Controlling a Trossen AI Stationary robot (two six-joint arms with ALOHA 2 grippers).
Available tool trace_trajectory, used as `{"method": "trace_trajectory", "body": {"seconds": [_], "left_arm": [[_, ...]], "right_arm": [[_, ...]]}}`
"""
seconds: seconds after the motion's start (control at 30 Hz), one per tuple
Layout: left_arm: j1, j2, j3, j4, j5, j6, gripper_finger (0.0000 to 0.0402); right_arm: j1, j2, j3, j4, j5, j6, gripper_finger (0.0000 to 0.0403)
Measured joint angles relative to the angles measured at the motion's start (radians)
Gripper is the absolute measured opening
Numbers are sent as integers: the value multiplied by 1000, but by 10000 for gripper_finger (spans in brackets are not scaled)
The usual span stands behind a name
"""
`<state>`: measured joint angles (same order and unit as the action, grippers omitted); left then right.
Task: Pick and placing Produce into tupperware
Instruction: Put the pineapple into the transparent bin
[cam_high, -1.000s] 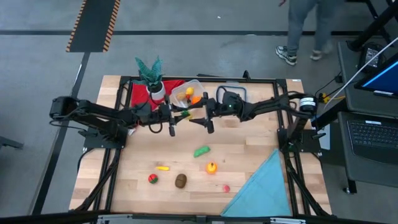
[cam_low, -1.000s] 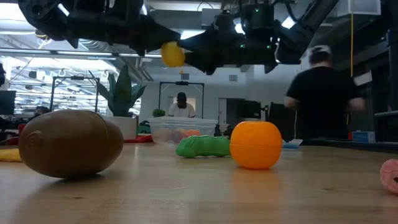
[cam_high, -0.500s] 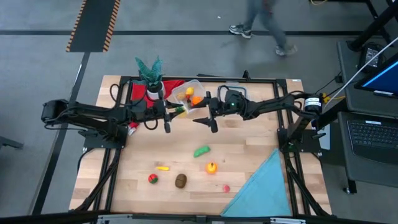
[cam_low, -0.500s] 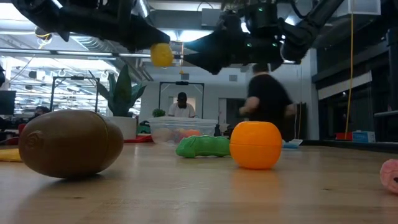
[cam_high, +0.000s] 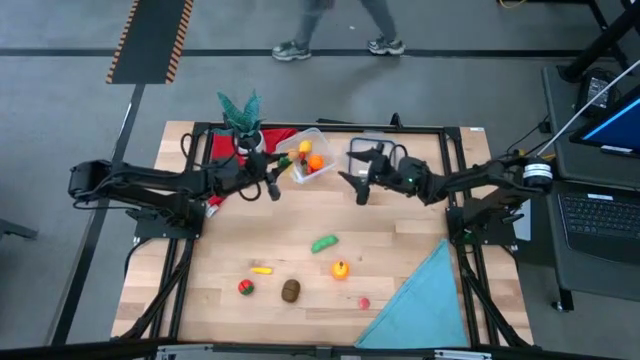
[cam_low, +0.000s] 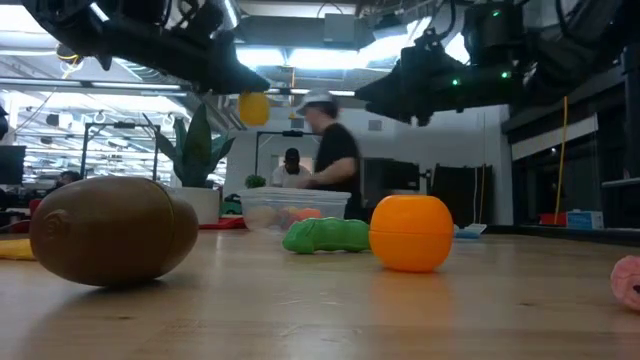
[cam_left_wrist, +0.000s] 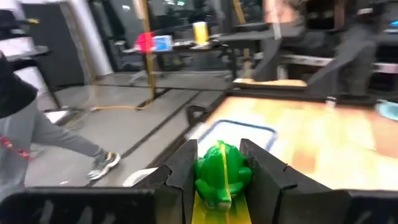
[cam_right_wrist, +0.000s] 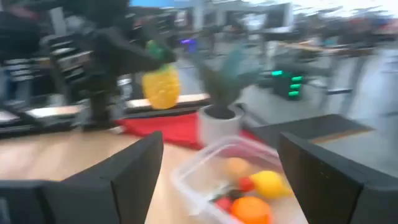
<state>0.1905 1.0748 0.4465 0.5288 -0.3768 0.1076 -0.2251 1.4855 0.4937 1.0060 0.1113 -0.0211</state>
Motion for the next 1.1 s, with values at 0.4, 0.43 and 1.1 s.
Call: {"method": "trace_trajectory", "body": {"seconds": [0.4, 0.43, 1.1], "left_arm": [[1, 52, 0, 82, -70, 8, 94], [1, 52, 0, 83, -69, 8, 94], [101, 153, 29, 29, 44, -74, 96]], "right_arm": [[40, -10, -8, -11, 154, 16, 316], [40, -10, -8, -13, 154, 16, 316], [36, -9, -8, -72, 50, 99, 316]]}}
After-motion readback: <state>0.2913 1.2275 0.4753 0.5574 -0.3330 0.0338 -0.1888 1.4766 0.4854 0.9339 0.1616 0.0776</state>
